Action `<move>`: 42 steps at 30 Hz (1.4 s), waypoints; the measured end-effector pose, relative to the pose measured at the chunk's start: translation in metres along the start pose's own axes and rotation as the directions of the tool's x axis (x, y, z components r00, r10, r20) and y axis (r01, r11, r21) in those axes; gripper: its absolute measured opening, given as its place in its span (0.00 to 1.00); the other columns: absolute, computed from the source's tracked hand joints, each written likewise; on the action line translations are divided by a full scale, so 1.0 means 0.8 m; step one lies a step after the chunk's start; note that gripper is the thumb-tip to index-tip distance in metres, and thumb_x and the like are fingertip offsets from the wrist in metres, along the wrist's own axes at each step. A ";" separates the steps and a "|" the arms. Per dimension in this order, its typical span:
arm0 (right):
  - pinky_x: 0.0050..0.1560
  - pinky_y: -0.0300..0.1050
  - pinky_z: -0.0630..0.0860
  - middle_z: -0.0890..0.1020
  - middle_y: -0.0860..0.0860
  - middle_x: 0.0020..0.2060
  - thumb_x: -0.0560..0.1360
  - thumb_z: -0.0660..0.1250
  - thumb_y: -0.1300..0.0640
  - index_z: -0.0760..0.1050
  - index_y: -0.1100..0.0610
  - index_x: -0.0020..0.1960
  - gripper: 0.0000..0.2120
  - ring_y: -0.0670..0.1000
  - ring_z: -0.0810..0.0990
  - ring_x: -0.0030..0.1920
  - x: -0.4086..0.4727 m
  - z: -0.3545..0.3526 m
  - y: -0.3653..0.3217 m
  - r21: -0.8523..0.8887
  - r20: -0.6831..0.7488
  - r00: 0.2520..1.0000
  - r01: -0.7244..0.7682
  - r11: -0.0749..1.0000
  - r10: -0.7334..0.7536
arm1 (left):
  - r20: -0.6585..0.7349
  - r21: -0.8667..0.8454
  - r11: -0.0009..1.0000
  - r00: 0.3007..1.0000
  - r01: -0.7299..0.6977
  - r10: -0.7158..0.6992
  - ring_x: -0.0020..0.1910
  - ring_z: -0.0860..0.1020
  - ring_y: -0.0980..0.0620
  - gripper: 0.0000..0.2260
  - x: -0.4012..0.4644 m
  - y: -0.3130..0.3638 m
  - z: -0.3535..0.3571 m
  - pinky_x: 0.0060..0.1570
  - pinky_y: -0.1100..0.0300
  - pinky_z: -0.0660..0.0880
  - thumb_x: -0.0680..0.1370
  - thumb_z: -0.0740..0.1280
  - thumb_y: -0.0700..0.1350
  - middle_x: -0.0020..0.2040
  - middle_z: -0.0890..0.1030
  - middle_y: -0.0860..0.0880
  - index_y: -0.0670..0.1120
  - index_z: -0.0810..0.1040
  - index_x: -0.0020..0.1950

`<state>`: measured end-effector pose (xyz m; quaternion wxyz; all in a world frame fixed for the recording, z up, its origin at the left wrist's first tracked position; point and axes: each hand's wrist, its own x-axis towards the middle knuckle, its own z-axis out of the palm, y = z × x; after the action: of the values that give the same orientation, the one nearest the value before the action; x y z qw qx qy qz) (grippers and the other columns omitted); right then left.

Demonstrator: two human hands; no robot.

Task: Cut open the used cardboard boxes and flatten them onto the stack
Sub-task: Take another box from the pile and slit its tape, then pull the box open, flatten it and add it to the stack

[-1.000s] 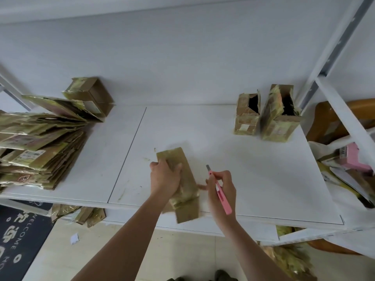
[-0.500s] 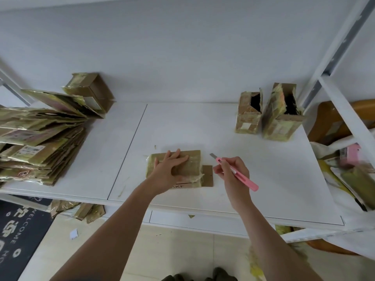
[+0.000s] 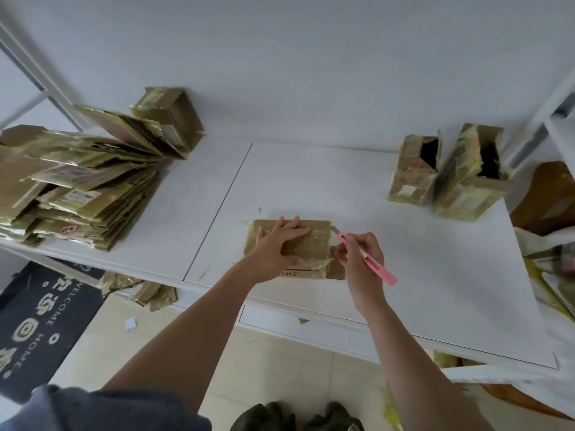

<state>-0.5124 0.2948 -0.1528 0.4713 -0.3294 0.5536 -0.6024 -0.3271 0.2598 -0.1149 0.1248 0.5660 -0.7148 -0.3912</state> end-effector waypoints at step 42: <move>0.56 0.40 0.71 0.78 0.52 0.55 0.82 0.60 0.62 0.72 0.55 0.71 0.18 0.53 0.75 0.59 0.008 -0.032 -0.038 -0.722 0.391 0.910 0.395 0.568 -0.136 | -0.013 0.147 0.986 0.997 -0.075 0.078 0.79 0.43 0.56 0.32 -0.050 0.006 -0.004 0.76 0.45 0.38 0.76 0.57 0.29 0.80 0.51 0.56 0.62 0.71 0.70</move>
<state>-0.5443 0.2962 -0.1279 0.2569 -0.6677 0.6281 -0.3060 -0.3153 0.2949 -0.0992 0.1048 0.5495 -0.7616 -0.3273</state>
